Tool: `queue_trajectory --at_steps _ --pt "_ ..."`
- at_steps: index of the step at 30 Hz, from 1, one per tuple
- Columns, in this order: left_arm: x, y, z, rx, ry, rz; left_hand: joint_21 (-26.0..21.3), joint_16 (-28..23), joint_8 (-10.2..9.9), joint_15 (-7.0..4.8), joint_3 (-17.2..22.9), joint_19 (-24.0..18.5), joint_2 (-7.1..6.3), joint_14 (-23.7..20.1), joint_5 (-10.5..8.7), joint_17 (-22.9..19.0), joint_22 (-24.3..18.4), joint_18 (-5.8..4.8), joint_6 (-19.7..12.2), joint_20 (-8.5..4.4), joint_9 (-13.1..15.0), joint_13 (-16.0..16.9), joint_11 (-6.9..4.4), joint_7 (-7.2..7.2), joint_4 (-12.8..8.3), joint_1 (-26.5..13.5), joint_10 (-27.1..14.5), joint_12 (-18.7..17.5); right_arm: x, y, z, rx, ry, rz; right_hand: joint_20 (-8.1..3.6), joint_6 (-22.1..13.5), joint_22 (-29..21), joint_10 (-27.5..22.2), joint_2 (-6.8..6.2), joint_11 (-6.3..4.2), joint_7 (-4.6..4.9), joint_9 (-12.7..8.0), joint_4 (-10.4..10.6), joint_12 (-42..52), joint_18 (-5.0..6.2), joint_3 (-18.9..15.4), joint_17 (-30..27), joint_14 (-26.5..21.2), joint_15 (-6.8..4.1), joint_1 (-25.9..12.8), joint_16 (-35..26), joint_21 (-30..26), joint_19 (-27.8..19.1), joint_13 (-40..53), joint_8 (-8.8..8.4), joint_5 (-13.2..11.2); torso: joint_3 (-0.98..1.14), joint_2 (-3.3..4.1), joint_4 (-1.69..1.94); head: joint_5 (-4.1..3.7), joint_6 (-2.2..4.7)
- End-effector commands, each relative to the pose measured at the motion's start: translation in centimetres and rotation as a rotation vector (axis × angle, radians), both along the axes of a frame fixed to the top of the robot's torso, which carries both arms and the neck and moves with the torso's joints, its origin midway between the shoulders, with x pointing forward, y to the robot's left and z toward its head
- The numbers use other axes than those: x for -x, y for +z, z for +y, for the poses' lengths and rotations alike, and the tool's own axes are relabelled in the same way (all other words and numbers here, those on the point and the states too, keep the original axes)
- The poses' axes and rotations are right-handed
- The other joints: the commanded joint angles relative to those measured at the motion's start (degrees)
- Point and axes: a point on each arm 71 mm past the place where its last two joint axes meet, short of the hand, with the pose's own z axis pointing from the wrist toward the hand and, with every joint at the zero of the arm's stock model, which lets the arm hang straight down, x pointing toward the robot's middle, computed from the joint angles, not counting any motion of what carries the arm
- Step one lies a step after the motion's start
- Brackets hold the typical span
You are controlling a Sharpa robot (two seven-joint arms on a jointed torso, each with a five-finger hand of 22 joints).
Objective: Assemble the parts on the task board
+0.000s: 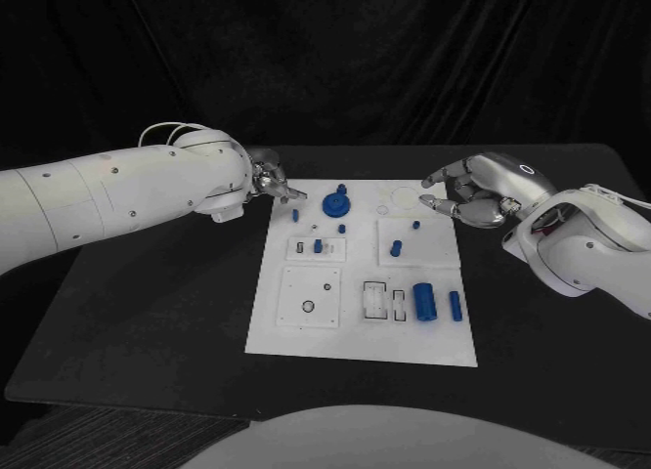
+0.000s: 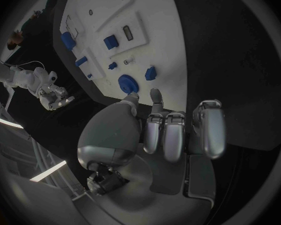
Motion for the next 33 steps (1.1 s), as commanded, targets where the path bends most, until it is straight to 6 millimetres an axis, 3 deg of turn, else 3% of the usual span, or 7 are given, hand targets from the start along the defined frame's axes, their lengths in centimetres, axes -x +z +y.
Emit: queue_trajectory --at_steps 1,33 --pt "0.0 -0.4 -0.2 0.0 -0.024 0.021 -0.4 0.2 -0.6 0.4 -0.4 0.0 0.51 6.0 -0.28 15.1 11.0 0.44 -0.6 0.49 -0.3 15.0 0.57 0.14 -0.1 0.0 5.9 0.2 0.0 -0.1 0.0 0.007 0.001 0.001 0.41 0.5 11.0 5.8 0.1 0.25 0.08 -0.1 -0.2 0.1 0.86 0.4 2.5 3.7 0.36 0.2 0.3 0.4 1.9 14.9 -0.24 0.6 0.03 -0.04 -0.03 0.05 -0.01" --pt "0.3 -1.5 -0.7 -0.012 -0.052 0.07 -1.1 0.2 -3.3 0.99 -1.1 -0.7 1.35 6.0 2.28 15.1 10.8 0.63 -0.4 1.15 -3.3 15.0 1.14 0.67 -0.4 1.0 5.9 0.2 -0.1 -0.4 0.1 0.012 0.001 0.009 0.4 0.5 10.9 5.8 -0.03 0.25 0.09 -0.1 -0.6 0.1 0.88 0.7 2.4 3.7 0.36 0.7 0.2 0.3 1.9 14.8 -0.32 1.6 0.11 -0.04 -0.03 -0.02 -0.01"
